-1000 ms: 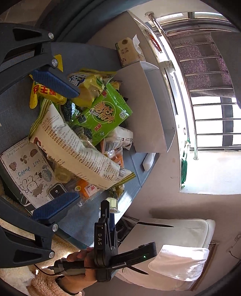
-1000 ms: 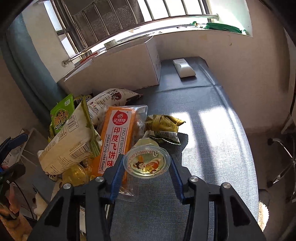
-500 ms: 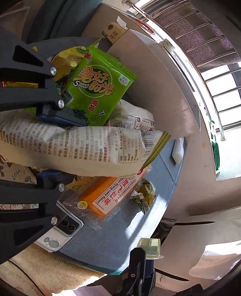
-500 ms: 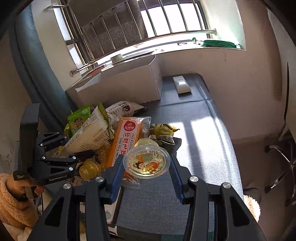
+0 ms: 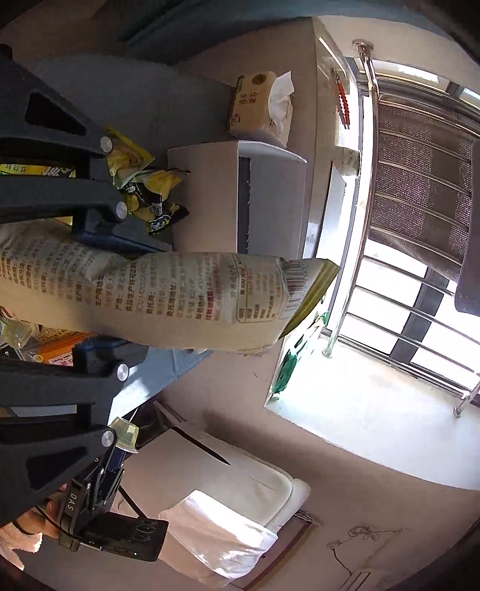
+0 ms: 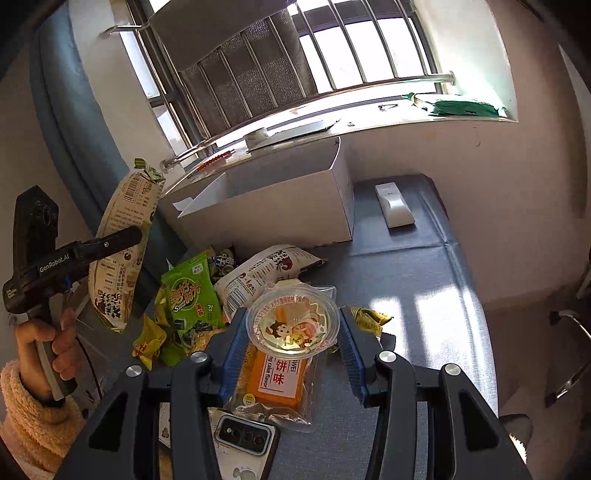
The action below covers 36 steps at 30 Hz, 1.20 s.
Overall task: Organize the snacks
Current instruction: 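Carry the jelly cup and white bag into the white box and open both tools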
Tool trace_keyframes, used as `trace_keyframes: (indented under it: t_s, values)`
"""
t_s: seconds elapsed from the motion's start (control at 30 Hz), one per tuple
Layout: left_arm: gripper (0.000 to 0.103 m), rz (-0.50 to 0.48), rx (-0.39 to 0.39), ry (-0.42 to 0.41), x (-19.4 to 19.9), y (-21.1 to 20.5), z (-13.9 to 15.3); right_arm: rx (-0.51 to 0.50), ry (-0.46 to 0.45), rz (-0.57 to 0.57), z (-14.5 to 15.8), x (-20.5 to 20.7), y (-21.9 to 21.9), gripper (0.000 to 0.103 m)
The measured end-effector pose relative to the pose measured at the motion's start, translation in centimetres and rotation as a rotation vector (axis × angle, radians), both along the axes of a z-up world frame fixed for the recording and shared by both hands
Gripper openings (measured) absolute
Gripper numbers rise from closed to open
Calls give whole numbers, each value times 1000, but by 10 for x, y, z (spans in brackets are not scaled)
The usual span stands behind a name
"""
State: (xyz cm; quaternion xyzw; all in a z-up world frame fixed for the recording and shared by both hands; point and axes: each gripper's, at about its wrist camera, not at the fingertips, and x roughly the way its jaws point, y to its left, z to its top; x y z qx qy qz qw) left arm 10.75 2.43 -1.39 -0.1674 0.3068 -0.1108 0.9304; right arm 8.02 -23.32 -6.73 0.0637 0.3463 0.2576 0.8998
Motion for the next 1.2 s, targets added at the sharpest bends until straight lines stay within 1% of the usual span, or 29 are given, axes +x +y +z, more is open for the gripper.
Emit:
trace_keyframes:
  t_s: [0.1, 0.17, 0.23, 0.3, 0.4, 0.47, 0.57, 0.6, 0.63, 0.67, 0.73, 0.8, 0.83, 0.87, 0.93, 0.97, 1.07, 1.17, 1.2]
  values:
    - [40, 53, -48, -12, 33, 20, 14, -42, -53, 36, 23, 30, 24, 51]
    - [40, 79, -43, -6, 60, 29, 21, -54, -69, 43, 38, 57, 40, 51]
    - [40, 90, -58, 12, 92, 40, 26, -43, -71, 51, 51, 87, 55, 51]
    - [40, 106, -55, 41, 124, 47, 28, -46, -56, 44, 60, 122, 69, 51]
    - [40, 120, -63, 79, 167, 56, 27, -88, -19, 11, 65, 174, 90, 51]
    - [40, 130, -53, 104, 192, 61, 23, -115, 23, -3, 63, 205, 101, 51]
    - [42, 165, -31, 140, 217, 67, 13, -145, 69, -20, 54, 238, 111, 52]
    - [45, 178, -19, 152, 223, 70, 9, -147, 81, -35, 51, 246, 112, 53]
    - [55, 182, -8, 172, 229, 72, 5, -143, 97, -43, 47, 252, 112, 55]
    - [73, 182, 1, 195, 234, 75, 1, -127, 112, -48, 45, 257, 110, 60]
    - [94, 181, 8, 212, 233, 79, -5, -81, 125, -81, 45, 261, 104, 102]
    - [95, 171, 19, 193, 223, 82, -3, -18, 120, -82, 47, 256, 97, 103]
    - [101, 164, 24, 196, 218, 84, -2, 3, 110, -70, 50, 253, 95, 103]
    - [103, 163, 25, 193, 211, 85, 0, 5, 96, -66, 54, 249, 94, 103]
    - [103, 160, 37, 163, 196, 87, 8, 8, 50, -63, 62, 239, 91, 103]
    - [103, 157, 49, 142, 186, 86, 13, 13, 28, -67, 66, 233, 88, 103]
    - [103, 133, 80, 59, 151, 84, 30, 32, 2, -53, 75, 212, 82, 103]
    - [103, 117, 89, -36, 110, 83, 44, 95, -29, -5, 82, 182, 73, 103]
    - [103, 108, 90, -55, 99, 82, 47, 113, -50, 1, 84, 171, 69, 103]
